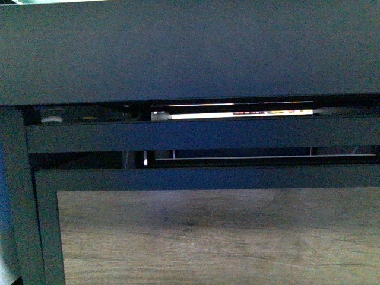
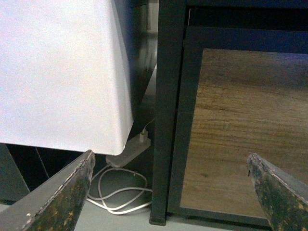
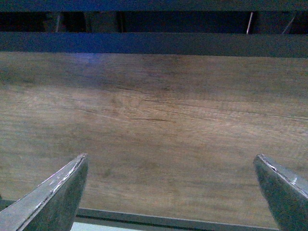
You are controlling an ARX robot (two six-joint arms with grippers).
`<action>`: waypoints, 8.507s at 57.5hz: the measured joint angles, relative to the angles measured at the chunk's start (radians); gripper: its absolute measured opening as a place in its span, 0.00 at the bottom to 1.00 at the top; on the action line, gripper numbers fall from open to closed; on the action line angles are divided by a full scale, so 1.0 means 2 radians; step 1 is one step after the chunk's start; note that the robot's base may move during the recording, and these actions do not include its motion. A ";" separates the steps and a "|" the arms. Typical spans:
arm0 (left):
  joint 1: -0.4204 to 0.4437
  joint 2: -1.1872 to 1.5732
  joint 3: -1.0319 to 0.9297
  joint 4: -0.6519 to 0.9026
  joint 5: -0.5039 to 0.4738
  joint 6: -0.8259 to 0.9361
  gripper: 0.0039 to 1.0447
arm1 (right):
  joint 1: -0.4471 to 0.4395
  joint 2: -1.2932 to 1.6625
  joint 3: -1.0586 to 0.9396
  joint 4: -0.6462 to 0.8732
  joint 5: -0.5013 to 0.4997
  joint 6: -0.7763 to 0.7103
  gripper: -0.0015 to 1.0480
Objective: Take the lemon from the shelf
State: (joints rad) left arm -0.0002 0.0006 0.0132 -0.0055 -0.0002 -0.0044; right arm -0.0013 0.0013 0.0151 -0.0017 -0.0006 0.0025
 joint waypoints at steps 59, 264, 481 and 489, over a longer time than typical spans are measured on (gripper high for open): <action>0.000 0.000 0.000 0.000 0.000 0.000 0.93 | 0.000 0.001 0.000 0.000 0.000 0.000 0.98; 0.199 0.845 0.500 0.285 0.247 -0.649 0.93 | 0.000 0.001 0.000 0.000 0.000 0.000 0.98; -0.231 0.886 0.566 0.281 0.339 -0.396 0.08 | -0.148 0.364 0.090 0.148 0.015 -0.038 0.98; -0.231 0.886 0.566 0.281 0.338 -0.396 0.08 | -0.200 0.672 0.208 0.213 0.000 -0.021 0.98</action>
State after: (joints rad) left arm -0.4618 1.7733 1.1458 0.5568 0.6765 -0.7971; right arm -0.4015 1.3445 0.4309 0.4236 -0.0002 -0.0399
